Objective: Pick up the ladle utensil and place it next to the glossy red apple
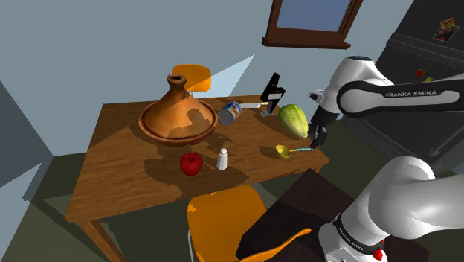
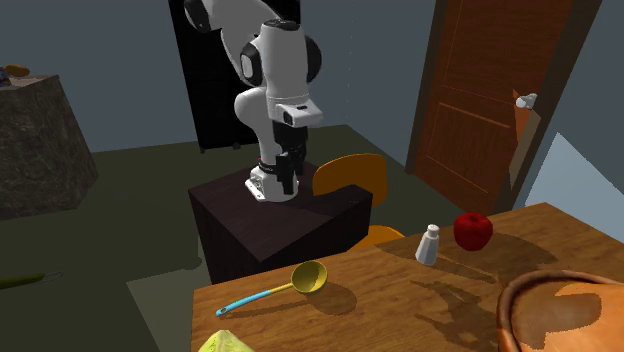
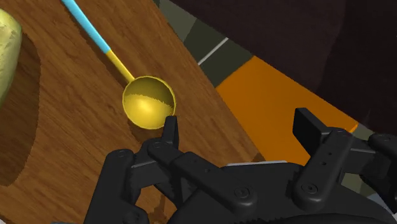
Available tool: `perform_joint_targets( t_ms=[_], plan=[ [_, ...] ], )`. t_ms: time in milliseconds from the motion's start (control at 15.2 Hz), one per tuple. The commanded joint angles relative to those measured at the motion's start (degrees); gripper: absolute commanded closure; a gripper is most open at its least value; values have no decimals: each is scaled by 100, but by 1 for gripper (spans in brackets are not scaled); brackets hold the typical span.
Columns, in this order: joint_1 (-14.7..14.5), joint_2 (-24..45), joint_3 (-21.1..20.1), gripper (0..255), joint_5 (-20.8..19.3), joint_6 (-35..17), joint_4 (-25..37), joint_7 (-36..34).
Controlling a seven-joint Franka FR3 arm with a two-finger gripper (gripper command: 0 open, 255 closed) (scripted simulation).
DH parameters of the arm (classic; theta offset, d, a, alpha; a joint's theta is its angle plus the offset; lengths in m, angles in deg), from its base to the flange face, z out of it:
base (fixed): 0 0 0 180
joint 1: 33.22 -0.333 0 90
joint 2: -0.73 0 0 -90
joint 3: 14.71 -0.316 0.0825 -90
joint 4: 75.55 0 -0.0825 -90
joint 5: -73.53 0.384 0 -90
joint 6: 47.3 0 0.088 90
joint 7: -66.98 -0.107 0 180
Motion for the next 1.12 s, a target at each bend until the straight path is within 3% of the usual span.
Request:
perform_joint_targets(
  t_ms=[0, 330, 462, 594, 660, 726, 792, 858, 924, 990, 1056],
  plan=[
    [-13, 300, 390, 0, -275, -549, -119, 487],
    [-520, 1587, 1556, 0, -565, -2049, 1, 1738],
    [-978, 2195, 2147, 0, -410, -2669, 132, 2361],
    [-1724, 2841, 2918, 0, 69, -3280, 293, 3178],
    [-2295, 3183, 3444, 0, 519, -3574, 382, 3727],
    [-3147, 3549, 4187, 0, 1226, -3849, 477, 4455],
    [-4883, 4002, 5686, 0, 2500, -4071, 597, 5589],
    [-8074, 3941, 8866, 0, 2668, -4239, 744, 5935],
    [-8919, 3590, 9861, 0, 2030, -4395, 898, 5697],
    [-8609, 3074, 9847, 0, 595, -4451, 1100, 4857],
    [-8895, 2997, 10151, 0, 479, -4525, 1128, 4768]
  ],
)
